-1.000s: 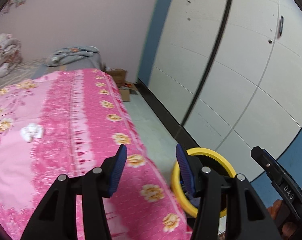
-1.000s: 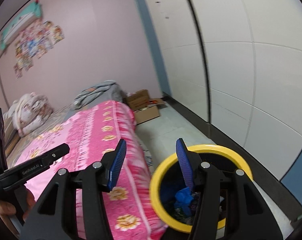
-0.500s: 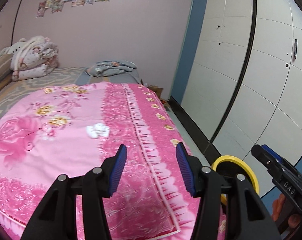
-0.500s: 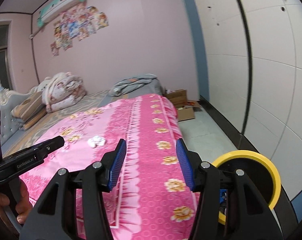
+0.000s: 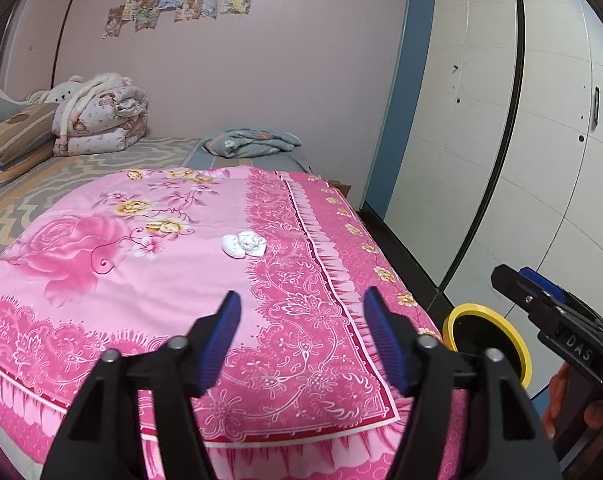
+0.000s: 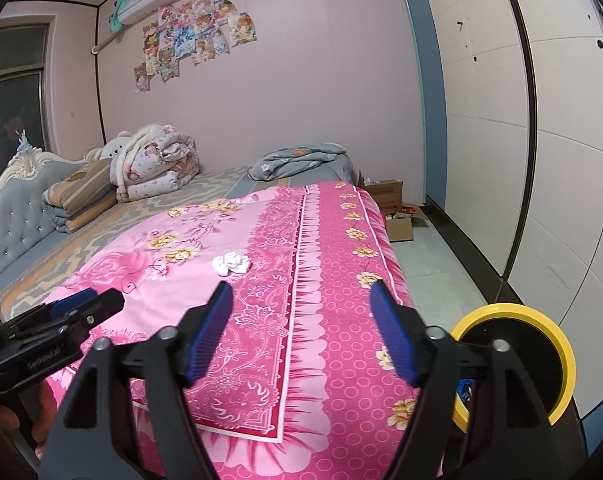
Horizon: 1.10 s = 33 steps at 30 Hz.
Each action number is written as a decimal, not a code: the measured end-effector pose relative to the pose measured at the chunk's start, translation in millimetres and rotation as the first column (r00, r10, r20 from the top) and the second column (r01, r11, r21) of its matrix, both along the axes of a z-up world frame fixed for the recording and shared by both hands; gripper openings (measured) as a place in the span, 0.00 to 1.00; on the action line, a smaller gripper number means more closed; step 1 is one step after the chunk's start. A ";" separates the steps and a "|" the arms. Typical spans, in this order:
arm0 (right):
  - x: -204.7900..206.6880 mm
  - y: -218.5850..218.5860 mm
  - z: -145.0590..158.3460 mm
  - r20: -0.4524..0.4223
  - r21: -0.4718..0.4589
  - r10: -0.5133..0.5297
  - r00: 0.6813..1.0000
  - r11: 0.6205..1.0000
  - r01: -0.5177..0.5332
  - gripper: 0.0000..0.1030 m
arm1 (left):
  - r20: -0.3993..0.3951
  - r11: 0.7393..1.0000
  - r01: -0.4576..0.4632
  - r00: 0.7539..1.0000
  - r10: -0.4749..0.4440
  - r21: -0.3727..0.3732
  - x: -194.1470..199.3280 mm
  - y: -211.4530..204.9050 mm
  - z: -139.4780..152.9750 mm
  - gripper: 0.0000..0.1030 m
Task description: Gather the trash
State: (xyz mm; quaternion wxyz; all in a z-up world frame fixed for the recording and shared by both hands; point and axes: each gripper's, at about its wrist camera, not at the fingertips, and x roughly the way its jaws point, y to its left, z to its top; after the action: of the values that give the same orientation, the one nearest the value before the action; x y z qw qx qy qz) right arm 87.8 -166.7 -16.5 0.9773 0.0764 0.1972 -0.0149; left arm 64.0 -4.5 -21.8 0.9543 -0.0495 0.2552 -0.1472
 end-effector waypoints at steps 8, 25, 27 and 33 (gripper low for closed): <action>-12.4 2.2 10.9 0.058 -0.005 -0.015 0.998 1.000 0.015 0.90 | 0.086 0.999 -0.037 0.996 0.039 -0.024 -23.7 15.5 12.0 0.85; -52.4 2.6 26.2 0.216 -0.022 -0.140 0.966 0.989 0.149 0.92 | 0.250 0.998 -0.055 0.966 0.058 -0.019 -70.2 14.6 38.7 0.92; -55.1 1.5 27.8 0.219 -0.017 -0.144 0.965 0.988 0.151 0.92 | 0.255 0.998 -0.050 0.965 0.056 -0.028 -72.7 15.9 40.3 0.92; -62.2 2.9 31.0 0.231 -0.010 -0.156 0.960 0.987 0.163 0.92 | 0.267 0.997 -0.055 0.961 0.067 -0.051 -76.4 21.8 44.3 0.92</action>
State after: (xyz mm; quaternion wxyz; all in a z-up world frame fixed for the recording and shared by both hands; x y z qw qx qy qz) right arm 25.6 -163.8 14.5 0.9901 0.0790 0.0762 -0.0876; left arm -12.4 17.3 22.6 0.9829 -0.0573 0.1184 -0.1285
